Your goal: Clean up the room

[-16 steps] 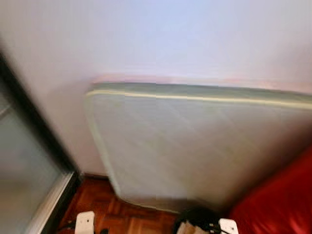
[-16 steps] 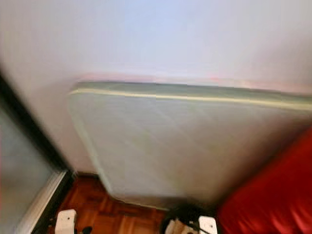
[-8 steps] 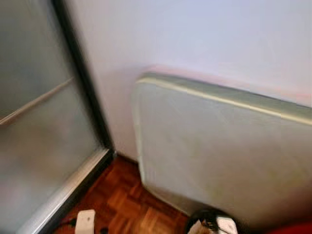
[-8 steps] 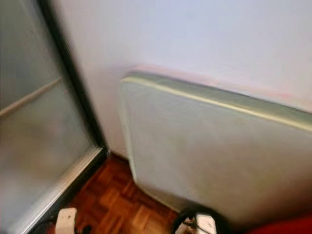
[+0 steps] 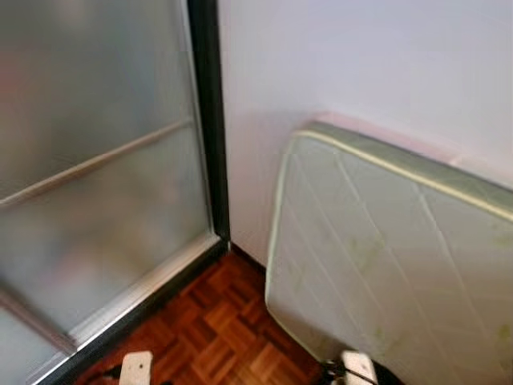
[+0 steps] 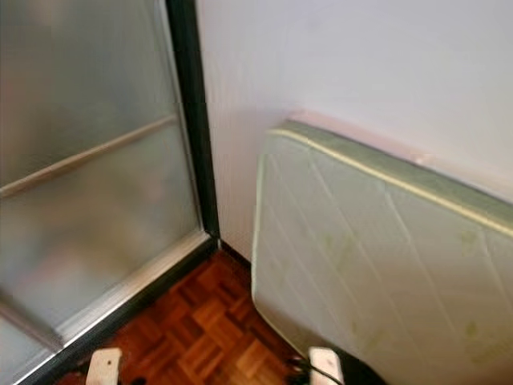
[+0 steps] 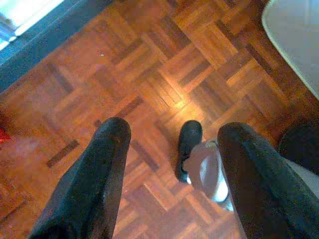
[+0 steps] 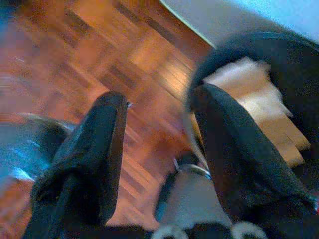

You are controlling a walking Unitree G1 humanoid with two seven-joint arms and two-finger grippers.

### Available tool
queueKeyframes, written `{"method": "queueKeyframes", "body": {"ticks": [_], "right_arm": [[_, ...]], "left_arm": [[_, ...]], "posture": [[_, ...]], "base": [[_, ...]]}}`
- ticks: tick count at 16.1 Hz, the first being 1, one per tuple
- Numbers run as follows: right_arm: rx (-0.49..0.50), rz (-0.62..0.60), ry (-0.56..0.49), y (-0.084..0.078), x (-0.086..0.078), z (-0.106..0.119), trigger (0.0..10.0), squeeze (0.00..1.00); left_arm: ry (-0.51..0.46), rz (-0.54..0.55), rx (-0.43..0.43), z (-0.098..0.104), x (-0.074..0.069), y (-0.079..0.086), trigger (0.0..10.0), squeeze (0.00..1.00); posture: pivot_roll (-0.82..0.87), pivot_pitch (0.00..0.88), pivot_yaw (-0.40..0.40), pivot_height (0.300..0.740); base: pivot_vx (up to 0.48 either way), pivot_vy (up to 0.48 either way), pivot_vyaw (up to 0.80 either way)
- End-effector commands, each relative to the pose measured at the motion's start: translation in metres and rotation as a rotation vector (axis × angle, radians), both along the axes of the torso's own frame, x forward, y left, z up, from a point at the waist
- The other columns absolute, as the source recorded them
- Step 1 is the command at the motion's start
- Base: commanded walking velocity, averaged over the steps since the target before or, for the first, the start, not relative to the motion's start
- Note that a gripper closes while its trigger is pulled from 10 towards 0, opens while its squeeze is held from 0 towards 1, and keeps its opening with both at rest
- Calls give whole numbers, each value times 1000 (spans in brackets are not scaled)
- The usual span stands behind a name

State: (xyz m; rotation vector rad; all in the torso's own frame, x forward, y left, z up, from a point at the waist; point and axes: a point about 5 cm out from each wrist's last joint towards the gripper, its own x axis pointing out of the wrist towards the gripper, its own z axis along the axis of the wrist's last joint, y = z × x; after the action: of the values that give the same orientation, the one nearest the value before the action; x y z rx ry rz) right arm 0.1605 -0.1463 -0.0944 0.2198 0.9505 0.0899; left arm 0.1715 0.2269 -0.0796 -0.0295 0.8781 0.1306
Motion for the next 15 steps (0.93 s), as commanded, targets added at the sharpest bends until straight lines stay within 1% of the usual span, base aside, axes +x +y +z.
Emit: {"method": "queueKeyframes", "body": {"ticks": [1,6,8,10,15], "right_arm": [[-13,-15,28,-9,-8,-3,10000,0],[-3,-13,32,-9,-9,-3,10000,0],[-3,-12,33,-9,-9,-3,10000,0],[0,-28,34,-10,-9,-4,10000,0],[-2,-18,40,-9,-9,-4,10000,0]], "left_arm": [[10,-16,-5,-1,-1,-3,10000,0],[14,-18,-7,-2,-1,-4,10000,0],[15,-17,-7,-2,-1,-4,10000,0],[15,-14,-7,-2,-2,-4,10000,0],[16,-14,-6,-2,-2,-4,10000,0]], "posture": [[92,0,-24,740],[92,0,-25,740],[92,0,-25,740],[98,0,-28,740],[98,0,-28,740]], "base": [[0,0,800],[0,0,800],[0,0,509],[0,0,0],[0,0,0]]}}
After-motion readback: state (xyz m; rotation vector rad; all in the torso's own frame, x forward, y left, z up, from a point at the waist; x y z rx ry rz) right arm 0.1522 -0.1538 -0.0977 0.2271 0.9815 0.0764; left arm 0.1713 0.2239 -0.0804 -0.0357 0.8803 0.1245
